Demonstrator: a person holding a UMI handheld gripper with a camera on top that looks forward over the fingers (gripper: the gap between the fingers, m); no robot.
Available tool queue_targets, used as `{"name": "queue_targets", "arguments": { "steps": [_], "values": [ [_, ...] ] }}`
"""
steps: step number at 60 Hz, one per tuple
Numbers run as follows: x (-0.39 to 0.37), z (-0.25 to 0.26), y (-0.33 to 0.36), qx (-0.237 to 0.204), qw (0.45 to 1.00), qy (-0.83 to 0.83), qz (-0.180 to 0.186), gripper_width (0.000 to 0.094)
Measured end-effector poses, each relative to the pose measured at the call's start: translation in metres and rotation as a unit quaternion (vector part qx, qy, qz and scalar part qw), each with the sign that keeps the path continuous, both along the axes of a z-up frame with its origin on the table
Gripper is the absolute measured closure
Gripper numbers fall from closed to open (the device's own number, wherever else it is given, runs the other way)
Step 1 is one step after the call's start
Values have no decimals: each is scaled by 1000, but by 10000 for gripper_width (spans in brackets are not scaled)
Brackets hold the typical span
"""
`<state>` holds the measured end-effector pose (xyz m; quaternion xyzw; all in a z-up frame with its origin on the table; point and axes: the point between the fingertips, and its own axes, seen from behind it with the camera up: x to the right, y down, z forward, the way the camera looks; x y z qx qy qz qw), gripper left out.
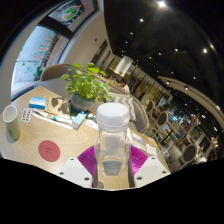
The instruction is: Pour water
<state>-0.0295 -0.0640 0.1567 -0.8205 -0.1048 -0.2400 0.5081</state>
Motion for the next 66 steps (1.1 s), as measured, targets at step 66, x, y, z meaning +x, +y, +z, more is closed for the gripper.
{"name": "queue_targets", "arguments": {
  "steps": [66],
  "values": [
    [-253, 25, 58, -17, 819, -509, 265, 525]
  ]
}}
